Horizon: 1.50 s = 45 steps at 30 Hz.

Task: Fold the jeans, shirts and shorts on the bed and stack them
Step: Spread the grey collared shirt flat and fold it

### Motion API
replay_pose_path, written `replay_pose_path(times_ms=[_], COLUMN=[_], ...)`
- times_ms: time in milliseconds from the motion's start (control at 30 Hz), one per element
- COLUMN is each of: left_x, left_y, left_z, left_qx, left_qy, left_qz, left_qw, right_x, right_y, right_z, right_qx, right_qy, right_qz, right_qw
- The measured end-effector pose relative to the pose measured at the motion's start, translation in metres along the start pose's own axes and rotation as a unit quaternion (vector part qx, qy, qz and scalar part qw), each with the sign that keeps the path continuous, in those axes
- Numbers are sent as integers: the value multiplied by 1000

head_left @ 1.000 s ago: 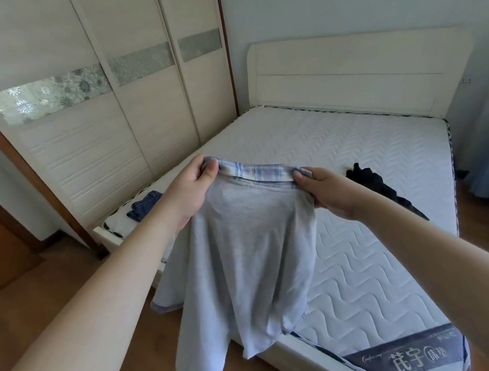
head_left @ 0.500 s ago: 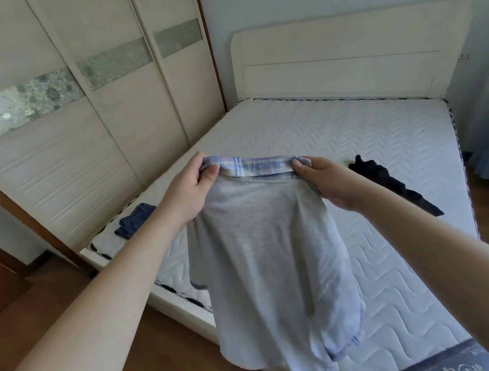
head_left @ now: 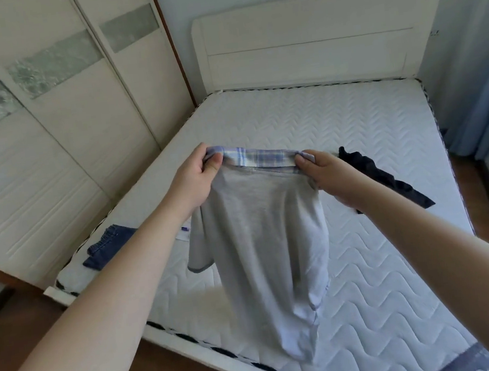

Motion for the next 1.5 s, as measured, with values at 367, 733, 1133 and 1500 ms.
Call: replay_pose_path(times_ms=[367,733,1133,1500], left_x=[38,110,201,266], left_y=[-105,-149,-199,-177], left_z=[103,222,279,344], left_qx=[34,52,-7,27], left_qy=[40,-44,-61,-86], left_qz=[132,283,191,239], left_qw=[990,957,980,967], right_x=[28,64,54,60], right_y=[-66,-95,-164,-171], right_z=[-44,-157,-246,-339], right_qx=[93,252,327,334], right_qy=[103,441,37,-39], right_qz=[-146,-109,-292,-264], right_qw=[980,855,898,904])
Point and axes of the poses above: each hand's wrist, its own y-axis away from the middle knuckle, its own x-axis out of the palm, z = x × y, the point moved 1 cm from there along -y, towards the middle knuckle, and after that the axes turned 3 degrees about -z, right-handed, at the moved point
